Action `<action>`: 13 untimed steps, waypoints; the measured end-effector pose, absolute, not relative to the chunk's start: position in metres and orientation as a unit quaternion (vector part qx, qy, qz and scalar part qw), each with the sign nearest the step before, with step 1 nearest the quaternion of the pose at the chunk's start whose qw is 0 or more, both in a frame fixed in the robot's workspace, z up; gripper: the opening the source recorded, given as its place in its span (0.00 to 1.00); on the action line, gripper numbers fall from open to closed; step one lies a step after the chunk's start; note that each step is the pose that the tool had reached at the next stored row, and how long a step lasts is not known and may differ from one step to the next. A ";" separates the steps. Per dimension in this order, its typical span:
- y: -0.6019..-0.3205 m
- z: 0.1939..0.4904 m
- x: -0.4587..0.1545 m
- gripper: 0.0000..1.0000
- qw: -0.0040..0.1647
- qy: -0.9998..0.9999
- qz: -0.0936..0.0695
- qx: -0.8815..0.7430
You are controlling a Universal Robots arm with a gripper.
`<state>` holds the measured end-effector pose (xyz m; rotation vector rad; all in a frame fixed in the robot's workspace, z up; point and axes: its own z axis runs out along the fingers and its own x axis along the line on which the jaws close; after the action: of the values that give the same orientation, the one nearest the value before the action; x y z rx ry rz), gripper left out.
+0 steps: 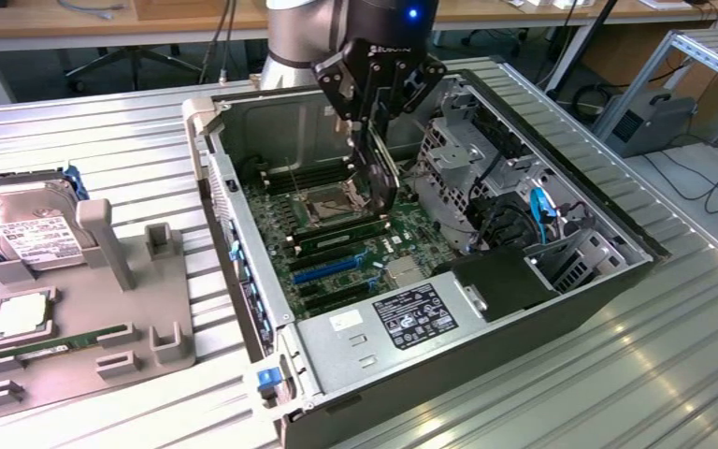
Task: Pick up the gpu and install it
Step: 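Pick up the gpu and move the gpu toward the slot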
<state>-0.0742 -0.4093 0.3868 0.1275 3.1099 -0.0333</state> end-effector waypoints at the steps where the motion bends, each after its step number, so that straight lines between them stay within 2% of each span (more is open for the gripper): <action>1: -0.409 0.387 -0.072 0.27 0.014 0.999 -0.011 0.041; 13: -0.408 0.385 -0.053 0.27 0.014 0.999 -0.011 0.041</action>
<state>-0.0532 -0.4076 0.3855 0.1273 3.1099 -0.0332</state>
